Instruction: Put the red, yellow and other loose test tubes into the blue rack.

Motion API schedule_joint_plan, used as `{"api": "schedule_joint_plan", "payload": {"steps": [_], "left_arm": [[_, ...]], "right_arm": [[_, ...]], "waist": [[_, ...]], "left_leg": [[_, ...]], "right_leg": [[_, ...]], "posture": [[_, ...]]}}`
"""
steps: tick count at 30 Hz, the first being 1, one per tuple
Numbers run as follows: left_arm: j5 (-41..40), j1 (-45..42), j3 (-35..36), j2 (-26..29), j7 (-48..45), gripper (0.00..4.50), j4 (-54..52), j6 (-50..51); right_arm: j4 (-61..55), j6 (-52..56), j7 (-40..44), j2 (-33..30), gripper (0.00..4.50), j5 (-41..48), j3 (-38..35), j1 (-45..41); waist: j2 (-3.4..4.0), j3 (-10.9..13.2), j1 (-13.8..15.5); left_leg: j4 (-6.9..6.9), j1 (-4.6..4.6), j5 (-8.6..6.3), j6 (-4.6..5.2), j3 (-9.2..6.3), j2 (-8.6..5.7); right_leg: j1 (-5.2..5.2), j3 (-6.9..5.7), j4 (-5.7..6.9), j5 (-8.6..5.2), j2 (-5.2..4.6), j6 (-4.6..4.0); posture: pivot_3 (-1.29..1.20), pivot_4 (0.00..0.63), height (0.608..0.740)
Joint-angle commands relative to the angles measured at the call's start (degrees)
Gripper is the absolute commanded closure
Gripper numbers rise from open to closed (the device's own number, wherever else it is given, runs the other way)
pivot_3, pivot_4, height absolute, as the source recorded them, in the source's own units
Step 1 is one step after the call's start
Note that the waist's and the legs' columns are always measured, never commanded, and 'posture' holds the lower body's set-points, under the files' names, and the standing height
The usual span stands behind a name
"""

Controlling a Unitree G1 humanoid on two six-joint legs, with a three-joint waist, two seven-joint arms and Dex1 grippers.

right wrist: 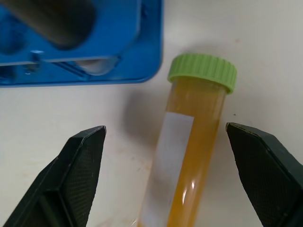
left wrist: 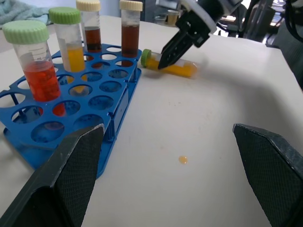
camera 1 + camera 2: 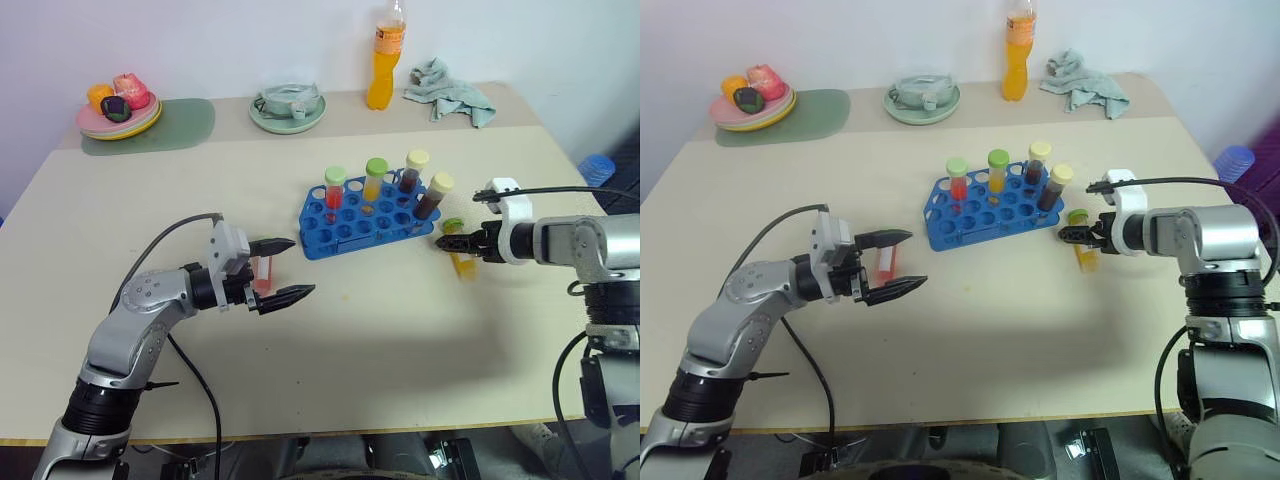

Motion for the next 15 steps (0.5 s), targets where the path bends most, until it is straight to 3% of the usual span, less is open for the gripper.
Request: {"api": "schedule_joint_plan", "payload": {"steps": [1, 7, 13, 15], "left_arm": [[-1.45, -0.21, 1.44, 0.24, 0.25, 0.00, -2.11, 0.05], [-2.02, -0.10, 1.60, 0.64, 0.63, 0.00, -2.46, 0.41], [-2.25, 0.21, 1.65, 0.77, 1.10, 0.00, -3.11, 0.80], [-2.24, 0.11, 1.74, 0.73, 1.20, 0.00, -3.06, 0.93]], "right_arm": [[4.71, -5.10, 1.99, 0.45, 0.89, -3.20, 2.66, -2.78], [7.03, -10.05, 7.40, -0.54, 3.60, -7.45, 8.26, -4.94], [0.48, -13.59, 10.21, -3.34, 3.71, -9.48, 8.51, -1.28], [-7.16, -16.53, 12.87, -5.10, 3.71, -6.84, 4.92, 3.21]], "waist": [[-0.01, -0.01, -0.19], [-0.02, -0.01, -0.22], [-0.02, -0.02, -0.05], [-0.02, -0.02, 0.29]], "left_leg": [[0.02, 0.00, 0.00, 0.00, 0.00, 0.00], [0.02, 0.03, 0.01, -0.01, 0.02, 0.00], [0.02, 0.03, 0.01, -0.01, 0.01, 0.00], [0.00, 0.01, 0.00, -0.01, 0.00, 0.00]], "right_leg": [[0.00, 0.00, 0.00, 0.01, 0.01, 0.00], [0.00, 0.02, 0.03, 0.03, 0.02, 0.03], [0.00, 0.02, 0.03, 0.03, 0.02, 0.04], [-0.02, 0.02, 0.03, 0.03, 0.02, 0.04]], "posture": [[0.00, 0.150, 0.740], [0.00, 0.150, 0.740], [0.00, 0.150, 0.740], [0.00, 0.150, 0.740]]}}
